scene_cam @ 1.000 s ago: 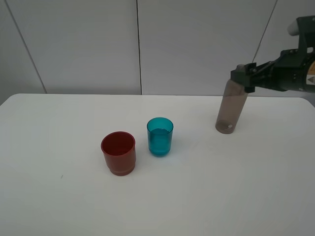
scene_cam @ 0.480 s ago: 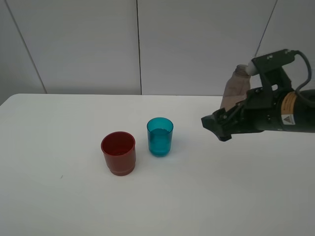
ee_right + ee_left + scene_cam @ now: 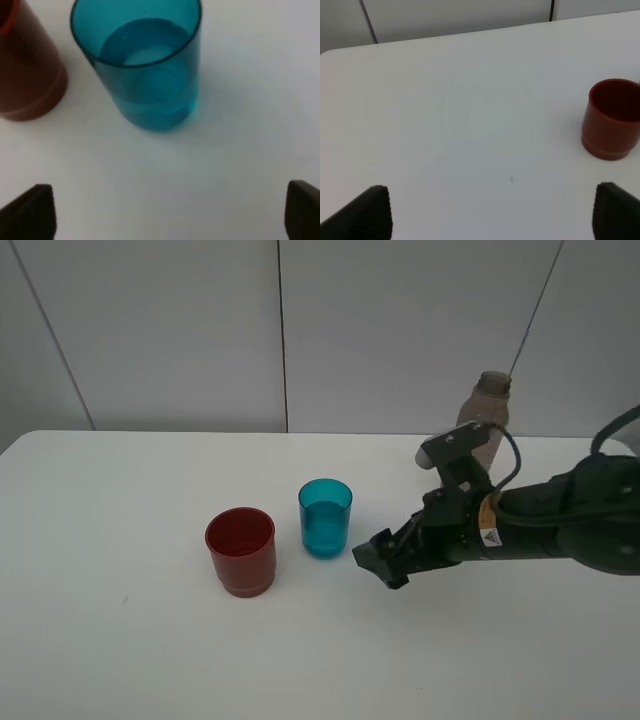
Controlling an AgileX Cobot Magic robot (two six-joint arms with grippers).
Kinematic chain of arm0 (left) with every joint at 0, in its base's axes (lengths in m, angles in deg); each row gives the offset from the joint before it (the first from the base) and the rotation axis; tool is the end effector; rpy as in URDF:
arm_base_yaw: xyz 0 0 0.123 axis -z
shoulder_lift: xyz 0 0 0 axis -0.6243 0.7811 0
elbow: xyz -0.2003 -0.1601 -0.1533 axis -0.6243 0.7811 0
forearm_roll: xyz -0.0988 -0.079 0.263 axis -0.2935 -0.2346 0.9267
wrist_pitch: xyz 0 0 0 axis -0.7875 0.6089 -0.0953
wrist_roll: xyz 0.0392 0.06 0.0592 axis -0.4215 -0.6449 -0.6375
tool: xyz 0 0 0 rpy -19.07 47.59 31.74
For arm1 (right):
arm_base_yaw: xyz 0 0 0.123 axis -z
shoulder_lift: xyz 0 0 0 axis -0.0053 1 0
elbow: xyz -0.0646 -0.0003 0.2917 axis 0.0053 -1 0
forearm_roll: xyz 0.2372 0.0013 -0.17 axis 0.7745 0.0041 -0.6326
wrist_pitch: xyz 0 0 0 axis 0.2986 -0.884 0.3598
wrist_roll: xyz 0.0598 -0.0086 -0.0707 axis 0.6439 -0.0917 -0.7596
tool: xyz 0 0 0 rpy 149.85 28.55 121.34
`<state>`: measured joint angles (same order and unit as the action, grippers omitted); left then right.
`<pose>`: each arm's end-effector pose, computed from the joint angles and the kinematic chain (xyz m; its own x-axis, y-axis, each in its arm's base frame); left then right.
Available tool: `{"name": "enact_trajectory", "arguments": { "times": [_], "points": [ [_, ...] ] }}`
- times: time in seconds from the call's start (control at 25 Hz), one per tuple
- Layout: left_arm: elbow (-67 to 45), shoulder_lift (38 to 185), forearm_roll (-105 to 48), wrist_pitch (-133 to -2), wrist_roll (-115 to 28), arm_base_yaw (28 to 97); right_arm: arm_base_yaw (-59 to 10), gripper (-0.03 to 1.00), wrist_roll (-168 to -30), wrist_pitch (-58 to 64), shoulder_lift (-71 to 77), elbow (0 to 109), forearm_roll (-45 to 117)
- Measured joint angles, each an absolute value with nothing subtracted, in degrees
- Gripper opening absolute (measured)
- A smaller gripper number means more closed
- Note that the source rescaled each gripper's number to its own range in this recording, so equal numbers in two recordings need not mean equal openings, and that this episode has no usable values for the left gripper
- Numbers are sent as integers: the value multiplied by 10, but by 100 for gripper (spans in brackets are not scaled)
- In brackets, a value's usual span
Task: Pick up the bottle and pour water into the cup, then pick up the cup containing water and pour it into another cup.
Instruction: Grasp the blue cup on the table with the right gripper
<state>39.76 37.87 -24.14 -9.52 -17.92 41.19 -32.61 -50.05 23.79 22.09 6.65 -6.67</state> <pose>0.0143 -0.0142 0.2970 -0.4454 0.0881 -0.8910 0.2040 0.9789 -0.0052 0.2449 0.1715 0.1255 -0.5062 -0.4824 -0.7149 -0.6815 0.7317 -0.0112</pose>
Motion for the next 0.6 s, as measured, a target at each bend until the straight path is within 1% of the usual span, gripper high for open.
{"name": "enact_trajectory", "arguments": {
  "times": [0.12, 0.24, 0.6],
  "points": [
    [398, 379, -241, -95, -179, 412, -326, 91, -545, 296, 250, 67, -54],
    [398, 379, -241, -95, -179, 412, -326, 91, -587, 329, 258, 67, -35],
    [398, 379, -241, -95, -179, 412, -287, 91, -689, 337, 258, 67, -24]
  ]
}}
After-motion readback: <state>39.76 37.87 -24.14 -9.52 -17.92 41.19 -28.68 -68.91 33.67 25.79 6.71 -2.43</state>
